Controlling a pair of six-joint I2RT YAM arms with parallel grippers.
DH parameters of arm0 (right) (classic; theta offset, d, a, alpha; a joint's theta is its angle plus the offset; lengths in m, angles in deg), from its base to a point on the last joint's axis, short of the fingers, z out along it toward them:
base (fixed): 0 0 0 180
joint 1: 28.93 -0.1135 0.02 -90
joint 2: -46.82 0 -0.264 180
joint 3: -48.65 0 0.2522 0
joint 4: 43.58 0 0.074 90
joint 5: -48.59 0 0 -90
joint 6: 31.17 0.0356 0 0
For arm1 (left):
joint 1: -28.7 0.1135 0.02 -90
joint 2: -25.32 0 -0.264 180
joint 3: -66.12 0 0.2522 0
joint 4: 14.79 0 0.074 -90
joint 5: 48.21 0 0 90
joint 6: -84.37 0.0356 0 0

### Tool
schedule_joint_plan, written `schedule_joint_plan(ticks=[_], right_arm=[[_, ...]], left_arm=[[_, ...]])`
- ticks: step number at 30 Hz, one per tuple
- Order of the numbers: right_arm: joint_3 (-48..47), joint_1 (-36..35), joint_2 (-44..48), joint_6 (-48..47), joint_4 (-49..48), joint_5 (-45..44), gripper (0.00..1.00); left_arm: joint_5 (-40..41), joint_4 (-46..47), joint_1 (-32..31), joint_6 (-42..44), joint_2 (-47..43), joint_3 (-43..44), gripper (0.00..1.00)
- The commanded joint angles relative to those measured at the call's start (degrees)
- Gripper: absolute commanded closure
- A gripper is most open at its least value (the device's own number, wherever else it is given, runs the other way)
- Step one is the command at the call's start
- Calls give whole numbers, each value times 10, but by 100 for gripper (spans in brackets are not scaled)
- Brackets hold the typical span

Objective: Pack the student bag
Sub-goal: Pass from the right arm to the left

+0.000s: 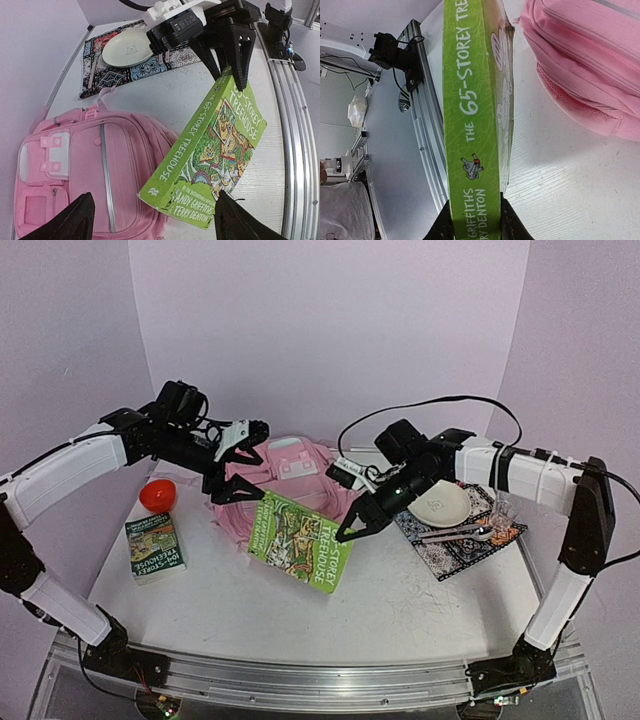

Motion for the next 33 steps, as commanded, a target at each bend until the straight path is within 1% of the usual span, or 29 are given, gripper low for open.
schedule_joint_plan(ticks=[1,3,8,11,13,16,20,23,24,25,26,29,30,31,32,33], right_arm=[[-61,-5,18,-56,45,20,100],[-71,-7,18,-60,51,17,100],[-91,-14,11,-72,71,12,100],[-97,-17,7,-81,78,7,100],[-102,-18,5,-87,82,5,100],[-111,-19,1,-96,90,1,100],[-119,-19,-7,-109,97,-4,100],[-122,-19,-12,-118,101,-8,100],[-123,-19,-13,-120,101,-9,100],[-122,-19,-14,-123,101,-9,100],[-123,-19,-14,-125,101,-11,100],[-124,-19,-16,-130,101,-15,100],[-124,-19,-16,-132,101,-18,100],[-124,-19,-16,-134,100,-21,99],[-124,-19,-16,-135,99,-25,97],[-123,-18,-15,-137,99,-31,89]], left_arm=[[-75,-28,-2,78,39,43,16],[-90,-39,-8,88,55,49,16],[-94,-69,-29,95,92,68,18],[-115,-97,-35,99,110,82,19],[-132,-114,-40,97,122,91,21],[-153,-135,-49,95,136,102,27],[-177,-167,-50,86,156,124,41],[-189,-182,-50,61,167,137,56],[-191,-186,-50,54,171,139,63],[-189,-190,-50,47,173,139,77],[-189,-190,-50,43,173,138,86],[-190,-195,-50,34,169,136,97],[-193,-197,-50,33,166,136,100],[-197,-199,-50,33,162,137,100],[-201,-200,-49,33,158,137,100],[-207,-201,-48,31,154,137,100]])
